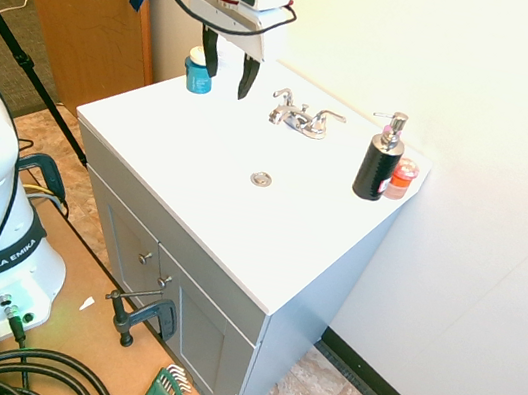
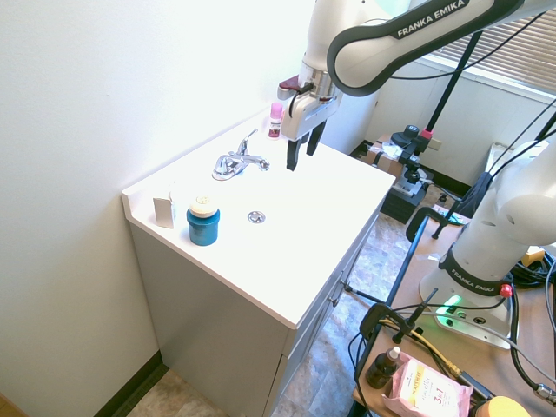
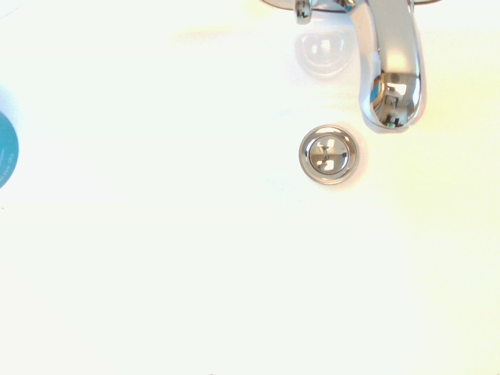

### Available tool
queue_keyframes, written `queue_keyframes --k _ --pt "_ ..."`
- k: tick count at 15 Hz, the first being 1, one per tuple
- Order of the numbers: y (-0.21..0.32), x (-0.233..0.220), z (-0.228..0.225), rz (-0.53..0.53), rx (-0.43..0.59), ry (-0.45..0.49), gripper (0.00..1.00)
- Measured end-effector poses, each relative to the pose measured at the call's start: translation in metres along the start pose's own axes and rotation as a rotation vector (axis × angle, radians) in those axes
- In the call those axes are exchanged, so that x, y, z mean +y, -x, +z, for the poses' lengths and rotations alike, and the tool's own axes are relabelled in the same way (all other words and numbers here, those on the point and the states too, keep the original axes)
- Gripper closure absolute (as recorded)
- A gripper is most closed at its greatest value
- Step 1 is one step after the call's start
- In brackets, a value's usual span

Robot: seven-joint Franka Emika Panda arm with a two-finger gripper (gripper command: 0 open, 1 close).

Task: Turn off the hot water

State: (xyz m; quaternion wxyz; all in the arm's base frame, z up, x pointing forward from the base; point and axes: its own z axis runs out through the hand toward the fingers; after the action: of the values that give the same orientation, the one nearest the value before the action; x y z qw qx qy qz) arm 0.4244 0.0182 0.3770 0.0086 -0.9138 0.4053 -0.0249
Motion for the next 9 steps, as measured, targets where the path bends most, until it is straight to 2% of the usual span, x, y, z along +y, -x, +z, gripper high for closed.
queue_keyframes --k 3,9 --pt "-0.002 -0.001 0.001 -0.005 0.02 0.004 0.0" --pt "-0.03 -0.035 0.037 0.029 0.224 0.03 0.0"
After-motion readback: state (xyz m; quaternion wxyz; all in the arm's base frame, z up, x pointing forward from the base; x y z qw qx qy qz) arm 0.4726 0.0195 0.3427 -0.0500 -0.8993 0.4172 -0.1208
